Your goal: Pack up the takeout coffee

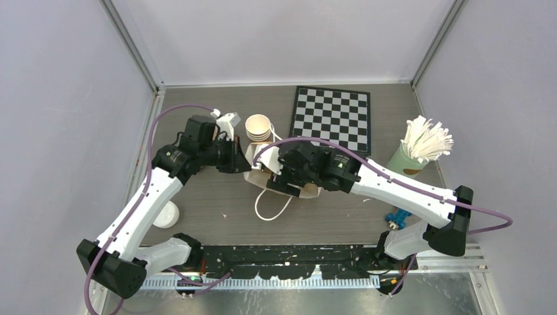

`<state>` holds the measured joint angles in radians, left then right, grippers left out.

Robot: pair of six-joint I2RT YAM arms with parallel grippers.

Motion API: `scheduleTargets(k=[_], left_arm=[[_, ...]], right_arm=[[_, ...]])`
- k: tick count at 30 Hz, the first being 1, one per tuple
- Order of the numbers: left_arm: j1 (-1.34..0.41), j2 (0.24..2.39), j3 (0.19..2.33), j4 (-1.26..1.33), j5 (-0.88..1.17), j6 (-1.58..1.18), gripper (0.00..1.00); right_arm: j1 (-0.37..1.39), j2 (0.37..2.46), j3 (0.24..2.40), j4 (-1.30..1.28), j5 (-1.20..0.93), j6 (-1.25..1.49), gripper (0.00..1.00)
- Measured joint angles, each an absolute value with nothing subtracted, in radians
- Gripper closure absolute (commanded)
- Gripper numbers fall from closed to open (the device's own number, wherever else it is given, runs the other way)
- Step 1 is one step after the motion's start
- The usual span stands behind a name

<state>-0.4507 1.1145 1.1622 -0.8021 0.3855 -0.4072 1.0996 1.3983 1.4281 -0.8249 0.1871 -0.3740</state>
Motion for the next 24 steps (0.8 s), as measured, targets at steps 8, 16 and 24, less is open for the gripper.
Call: scheduleTargets(k=[8, 16, 24], left_arm=[[-0.458, 1.068, 1.115, -0.752, 0.485, -0.411, 1.00], [-0.476, 1.026, 1.048, -0.719, 0.548, -0.402, 1.00], [-0.479, 0.991, 1.017, -0.717, 0.561, -0.350, 1.00]], right_arm=[[1.100, 1.399, 1.391, -0.756, 0.192, -0.474, 0.24], [1.100, 1.399, 1.346, -0.729, 0.194, -0.538, 0.24], [1.100, 1.371, 1.264, -0.695, 0.231, -0.619, 0.24]])
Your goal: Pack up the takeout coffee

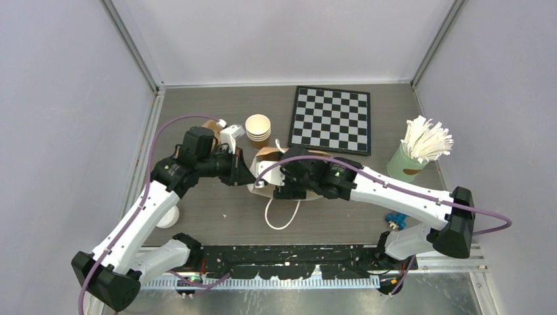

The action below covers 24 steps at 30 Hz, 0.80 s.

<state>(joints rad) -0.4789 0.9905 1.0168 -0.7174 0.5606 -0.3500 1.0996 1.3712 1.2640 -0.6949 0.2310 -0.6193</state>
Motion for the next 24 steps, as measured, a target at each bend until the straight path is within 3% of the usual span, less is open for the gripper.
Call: scheduleTargets(k=[24], left_arm=[[-0.480, 0.990, 1.017, -0.722, 0.563, -0.351, 1.00]], right_arm=[[1.075, 1.335, 1.085, -0.568, 0.263, -0.750, 0.24]])
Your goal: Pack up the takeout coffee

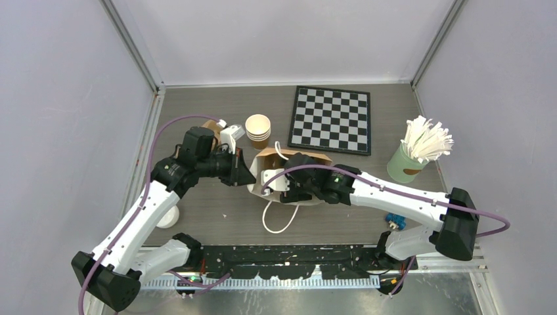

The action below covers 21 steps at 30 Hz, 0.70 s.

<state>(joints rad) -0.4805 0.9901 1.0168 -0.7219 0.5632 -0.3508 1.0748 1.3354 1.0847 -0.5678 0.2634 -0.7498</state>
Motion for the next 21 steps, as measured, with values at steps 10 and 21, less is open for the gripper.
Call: scheduleTargets(k=[10, 21], left_arm=[[-0.480, 0.988, 1.017, -0.722, 0.569, -0.350, 1.00], [-0.480, 0.988, 1.017, -0.723, 0.569, -0.347, 1.00]], right_arm=[[1.039, 1.364, 1.061, -0.521, 0.234, -0.771, 0.24], [1.036, 1.361, 1.115, -0.562, 0.166, -0.781, 0.24]])
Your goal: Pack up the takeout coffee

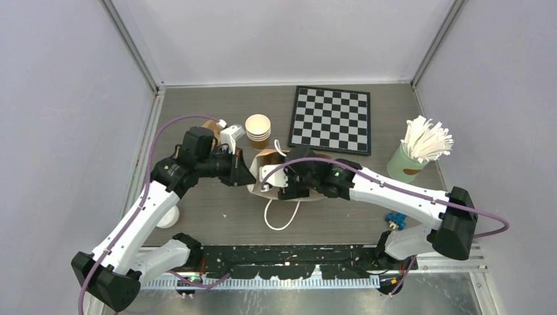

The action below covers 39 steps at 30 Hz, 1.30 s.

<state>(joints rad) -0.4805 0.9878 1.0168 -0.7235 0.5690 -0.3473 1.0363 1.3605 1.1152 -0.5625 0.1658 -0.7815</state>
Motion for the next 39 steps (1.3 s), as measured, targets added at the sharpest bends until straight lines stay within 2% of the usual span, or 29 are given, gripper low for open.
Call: scheduleTargets(k=[9, 27, 39], left_arm=[[-0.480, 0.988, 1.017, -0.730, 0.569, -0.334, 1.00], [-0.480, 0.991, 1.017, -0.752, 0.569, -0.333, 1.00], [-0.480, 0.991, 1.017, -0.760, 0.569, -0.331, 1.00]], right_arm=[[1.037, 1.351, 1.129, -0.583, 0.103, -0.773, 0.24], [1.039, 1.398, 1.063, -0.471, 0.156, -0.814, 0.24], [1.038, 1.388, 1.114, -0.554, 0.150, -0.818, 0.24]])
